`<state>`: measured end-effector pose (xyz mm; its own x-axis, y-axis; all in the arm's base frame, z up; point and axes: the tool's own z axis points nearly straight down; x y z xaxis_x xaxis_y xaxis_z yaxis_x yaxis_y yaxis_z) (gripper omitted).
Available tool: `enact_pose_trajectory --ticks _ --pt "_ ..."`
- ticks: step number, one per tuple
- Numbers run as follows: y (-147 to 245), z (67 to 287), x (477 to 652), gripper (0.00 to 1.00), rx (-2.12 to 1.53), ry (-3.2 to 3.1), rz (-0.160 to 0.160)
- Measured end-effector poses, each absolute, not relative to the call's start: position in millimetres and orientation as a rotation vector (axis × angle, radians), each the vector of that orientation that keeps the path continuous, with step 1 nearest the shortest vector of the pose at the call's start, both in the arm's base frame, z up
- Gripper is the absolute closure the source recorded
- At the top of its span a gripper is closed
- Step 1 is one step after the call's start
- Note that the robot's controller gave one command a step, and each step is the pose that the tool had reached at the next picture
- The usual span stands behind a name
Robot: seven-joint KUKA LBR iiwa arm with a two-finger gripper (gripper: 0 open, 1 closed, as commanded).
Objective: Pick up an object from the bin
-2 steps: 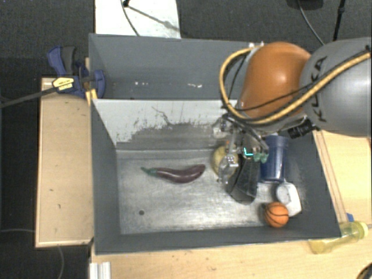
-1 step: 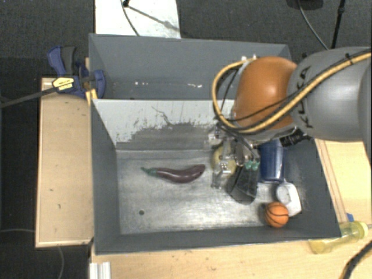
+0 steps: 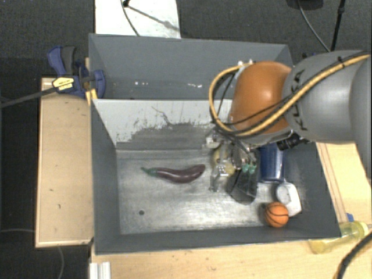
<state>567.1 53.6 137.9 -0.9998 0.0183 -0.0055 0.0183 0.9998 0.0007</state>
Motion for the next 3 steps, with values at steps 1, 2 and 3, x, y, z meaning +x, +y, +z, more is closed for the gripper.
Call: enact_pose_trajectory --ticks 1,2,3 --pt "91 118 585.2 0.0 -0.033 3.14 0.001" --pt "115 74 586.7 1.0 0.201 3.128 0.005" --pt "115 74 586.7 1.0 0.202 3.128 0.005"
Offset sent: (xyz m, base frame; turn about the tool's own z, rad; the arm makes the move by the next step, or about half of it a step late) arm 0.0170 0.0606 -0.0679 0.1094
